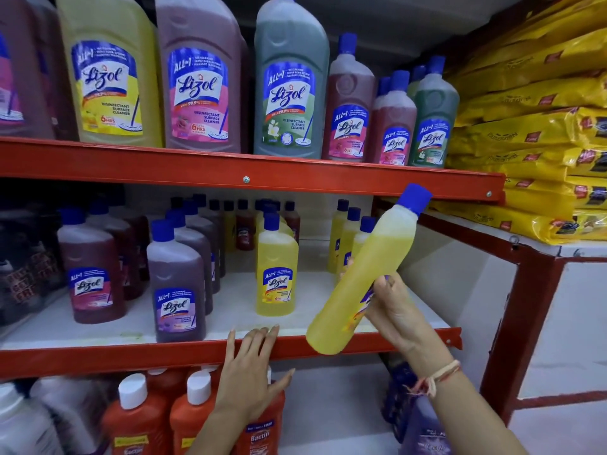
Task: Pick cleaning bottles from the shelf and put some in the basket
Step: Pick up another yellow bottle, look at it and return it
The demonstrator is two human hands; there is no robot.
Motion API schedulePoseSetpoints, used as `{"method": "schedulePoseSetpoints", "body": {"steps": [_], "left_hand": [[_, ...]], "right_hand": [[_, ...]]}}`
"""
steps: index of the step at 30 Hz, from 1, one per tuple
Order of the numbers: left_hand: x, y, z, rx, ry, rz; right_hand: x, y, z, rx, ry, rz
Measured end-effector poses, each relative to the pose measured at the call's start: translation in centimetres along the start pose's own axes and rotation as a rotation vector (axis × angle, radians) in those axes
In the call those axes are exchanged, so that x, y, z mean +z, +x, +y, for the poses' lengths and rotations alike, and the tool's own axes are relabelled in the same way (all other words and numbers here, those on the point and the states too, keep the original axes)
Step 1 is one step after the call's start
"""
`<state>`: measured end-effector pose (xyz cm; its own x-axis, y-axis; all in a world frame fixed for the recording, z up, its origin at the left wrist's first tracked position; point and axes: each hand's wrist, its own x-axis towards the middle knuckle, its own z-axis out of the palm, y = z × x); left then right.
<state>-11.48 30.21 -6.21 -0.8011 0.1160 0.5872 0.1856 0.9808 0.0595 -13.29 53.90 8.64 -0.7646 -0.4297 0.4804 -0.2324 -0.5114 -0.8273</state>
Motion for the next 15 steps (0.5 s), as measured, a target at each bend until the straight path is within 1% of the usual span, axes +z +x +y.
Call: {"method": "schedulePoseSetpoints", "body": {"steps": [3,8,12,15], "left_hand": [[-0.1,0.0,0.0,0.006,0.006,-0.001],[0.0,-0.1,0.0,-0.002,-0.011,0.005],[0.0,-0.1,0.0,-0.015,-0.022,0.010],[0.2,-0.2,0.0,-0.015,-0.029,0.015]], "right_hand": [[-1.6,0.5,-1.2,-0.015,-0.176,0.119],[-4.9,1.4,-2.1,-0.047,-0.405,0.236],[-7.2,1.7,-1.5,-0.030,-0.496,0.311],[-8.9,1.9,-0.2,0.009,-0.502,0.374]]}}
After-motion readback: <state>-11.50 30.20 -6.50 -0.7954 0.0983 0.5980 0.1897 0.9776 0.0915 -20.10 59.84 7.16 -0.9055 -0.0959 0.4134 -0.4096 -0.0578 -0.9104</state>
